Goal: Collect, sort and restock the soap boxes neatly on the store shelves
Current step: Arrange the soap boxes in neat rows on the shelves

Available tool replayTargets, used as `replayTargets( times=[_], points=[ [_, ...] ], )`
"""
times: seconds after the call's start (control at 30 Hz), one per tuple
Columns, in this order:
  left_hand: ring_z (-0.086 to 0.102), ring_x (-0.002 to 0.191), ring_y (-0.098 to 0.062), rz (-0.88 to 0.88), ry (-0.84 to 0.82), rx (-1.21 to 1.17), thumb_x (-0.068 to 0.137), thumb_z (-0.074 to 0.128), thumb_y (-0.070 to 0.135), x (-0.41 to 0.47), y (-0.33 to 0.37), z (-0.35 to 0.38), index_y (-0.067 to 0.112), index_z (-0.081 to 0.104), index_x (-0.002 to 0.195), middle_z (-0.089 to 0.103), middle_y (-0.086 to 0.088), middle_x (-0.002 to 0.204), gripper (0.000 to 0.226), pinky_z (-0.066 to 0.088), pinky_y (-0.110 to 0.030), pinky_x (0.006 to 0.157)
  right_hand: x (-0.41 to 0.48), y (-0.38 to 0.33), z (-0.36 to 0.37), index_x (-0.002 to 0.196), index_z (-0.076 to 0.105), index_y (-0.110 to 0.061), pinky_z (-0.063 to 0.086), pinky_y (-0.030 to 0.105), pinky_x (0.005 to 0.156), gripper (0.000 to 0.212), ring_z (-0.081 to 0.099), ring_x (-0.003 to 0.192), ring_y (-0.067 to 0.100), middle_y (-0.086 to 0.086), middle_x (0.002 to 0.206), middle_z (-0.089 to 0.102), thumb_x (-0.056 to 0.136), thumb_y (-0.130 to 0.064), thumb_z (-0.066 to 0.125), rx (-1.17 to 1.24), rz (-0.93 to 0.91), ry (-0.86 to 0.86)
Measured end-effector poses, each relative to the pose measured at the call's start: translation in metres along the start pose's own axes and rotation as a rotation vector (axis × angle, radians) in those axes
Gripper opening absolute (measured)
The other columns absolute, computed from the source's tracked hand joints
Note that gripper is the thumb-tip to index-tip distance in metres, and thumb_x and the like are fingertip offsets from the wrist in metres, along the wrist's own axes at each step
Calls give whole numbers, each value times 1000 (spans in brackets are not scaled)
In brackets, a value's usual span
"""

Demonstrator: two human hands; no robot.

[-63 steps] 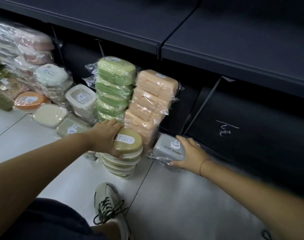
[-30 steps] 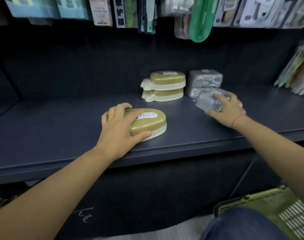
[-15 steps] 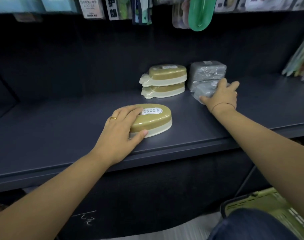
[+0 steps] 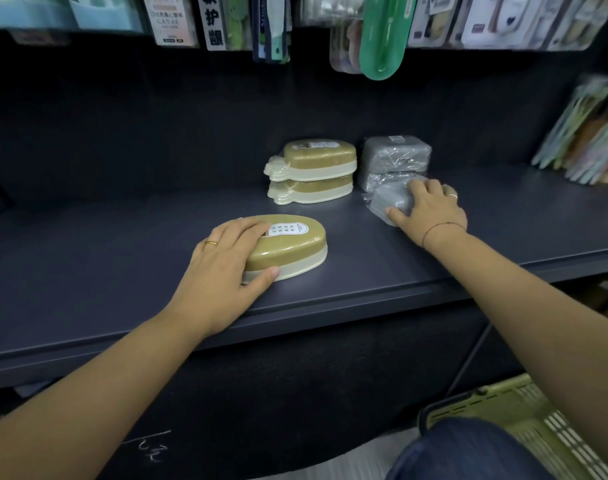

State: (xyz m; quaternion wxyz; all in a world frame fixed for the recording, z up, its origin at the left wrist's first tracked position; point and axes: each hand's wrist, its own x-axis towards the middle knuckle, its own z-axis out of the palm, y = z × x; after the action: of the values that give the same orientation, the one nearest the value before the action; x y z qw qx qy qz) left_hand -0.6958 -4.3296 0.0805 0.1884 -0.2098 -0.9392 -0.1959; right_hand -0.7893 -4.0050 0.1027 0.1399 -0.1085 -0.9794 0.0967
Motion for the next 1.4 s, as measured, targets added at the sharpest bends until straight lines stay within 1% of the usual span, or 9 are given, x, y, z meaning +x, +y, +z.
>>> replayTargets(
  times=[0.27,0.43,0.53,0.63,0.7,0.87,1.0,1.13,1.4],
  points=[
    [20,138,-6,-11,-14,-1,83,31,66,0,0,-2,30,35,146,31,17,150,73,17,-31,107,18,-22,10,139,41,-17,40,46,94,67,29,131,36,13,139,33,88,-61,49,-141,104,80],
    [17,139,-4,-35,5,-75,93,52,51,-1,1,-2,25,35,147,30,13,151,62,19,-27,112,7,-37,9,153,14,-16,3,57,116,93,4,147,33,17,158,9,85,-76,36,-123,132,58],
    [15,140,-3,-55,3,-121,91,57,47,-2,1,-1,23,34,148,27,13,151,66,20,-25,112,-32,-66,-6,153,16,-20,6,53,119,90,8,148,30,12,160,11,85,-68,50,233,-245,134],
    [11,142,0,-48,-30,-153,84,42,66,-1,1,-1,24,31,149,25,14,153,79,19,-27,114,-74,-99,-11,150,23,-33,15,45,119,88,16,144,20,-2,156,22,79,-62,65,413,-684,-237],
    [10,145,-3,-21,-49,-130,81,36,67,-2,0,-1,22,29,151,25,12,154,83,16,-32,119,-78,-111,-4,151,21,-36,13,41,120,95,14,144,18,-4,156,22,74,-61,71,354,-756,-379],
    [-1,148,-1,-36,-87,-6,79,27,72,-1,2,-2,27,17,154,11,15,161,88,-8,-36,121,-55,-112,-3,148,32,-31,28,33,113,93,33,133,16,-4,143,41,70,-52,79,407,-674,-430],
    [-17,146,-2,-125,-183,73,74,14,80,0,0,0,31,-4,156,-10,17,161,97,-15,-41,119,-13,-99,-19,141,45,-27,29,32,110,89,41,129,23,4,138,48,64,-50,83,399,-613,-163],
    [-13,148,-3,-171,-399,107,84,20,80,6,2,1,34,12,156,-1,14,163,86,-12,-41,120,49,-87,-45,138,46,-29,31,35,106,86,41,123,30,10,132,49,64,-54,82,480,-441,59],
    [-9,147,0,-191,-461,80,86,22,77,7,1,0,37,10,155,0,17,163,81,-8,-38,122,119,-110,-40,143,41,-34,31,46,113,82,38,132,35,9,142,42,72,-57,76,292,-435,-146]
  ],
)
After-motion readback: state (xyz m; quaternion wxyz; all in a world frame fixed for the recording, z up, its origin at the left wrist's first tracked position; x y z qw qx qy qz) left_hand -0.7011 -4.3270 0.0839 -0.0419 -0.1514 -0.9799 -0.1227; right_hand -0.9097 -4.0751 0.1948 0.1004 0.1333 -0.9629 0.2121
